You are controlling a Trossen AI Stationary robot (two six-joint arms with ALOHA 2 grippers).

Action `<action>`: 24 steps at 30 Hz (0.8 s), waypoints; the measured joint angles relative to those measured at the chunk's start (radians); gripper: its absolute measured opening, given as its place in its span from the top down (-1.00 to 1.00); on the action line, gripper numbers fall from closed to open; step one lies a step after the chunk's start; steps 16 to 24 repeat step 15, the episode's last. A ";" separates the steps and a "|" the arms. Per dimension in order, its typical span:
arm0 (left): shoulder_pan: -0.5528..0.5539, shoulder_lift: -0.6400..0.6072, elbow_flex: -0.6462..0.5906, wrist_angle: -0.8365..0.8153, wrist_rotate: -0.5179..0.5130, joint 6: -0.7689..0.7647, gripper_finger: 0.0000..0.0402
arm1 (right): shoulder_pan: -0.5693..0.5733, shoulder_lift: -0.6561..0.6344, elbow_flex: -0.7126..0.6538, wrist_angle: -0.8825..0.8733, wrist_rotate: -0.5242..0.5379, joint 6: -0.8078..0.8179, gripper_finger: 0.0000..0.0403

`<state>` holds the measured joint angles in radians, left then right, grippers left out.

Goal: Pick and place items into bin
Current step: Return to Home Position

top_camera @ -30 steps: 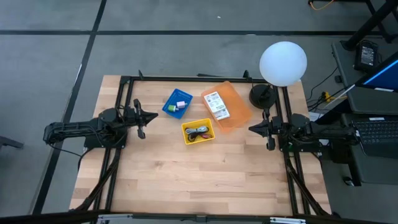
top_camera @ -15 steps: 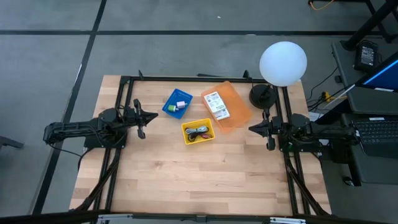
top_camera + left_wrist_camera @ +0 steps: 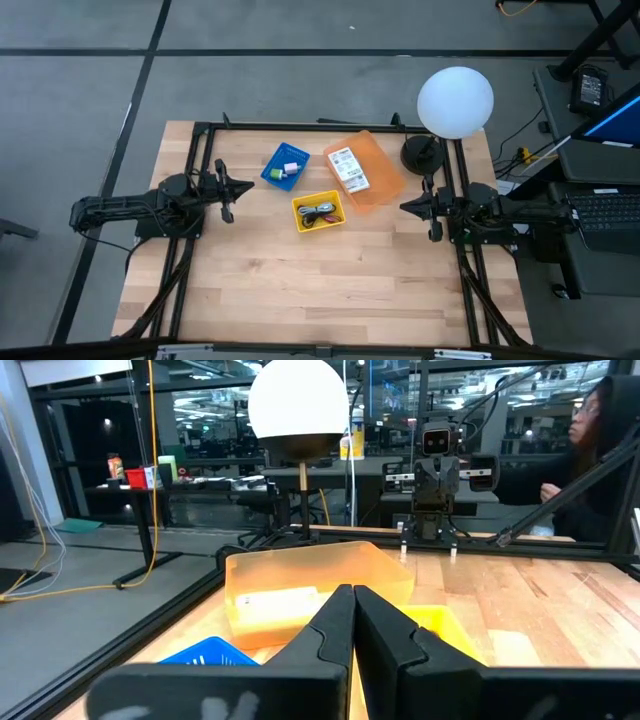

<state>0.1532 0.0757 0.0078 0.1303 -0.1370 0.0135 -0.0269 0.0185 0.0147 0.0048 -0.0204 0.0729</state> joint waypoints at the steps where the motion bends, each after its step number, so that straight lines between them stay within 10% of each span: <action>1: 0.000 0.000 0.000 0.000 0.000 0.000 0.98 | 0.000 0.000 0.000 0.000 0.000 0.001 1.00; 24: 0.000 0.000 0.000 0.000 0.000 0.000 0.97 | 0.000 0.000 0.000 0.000 0.000 -0.001 1.00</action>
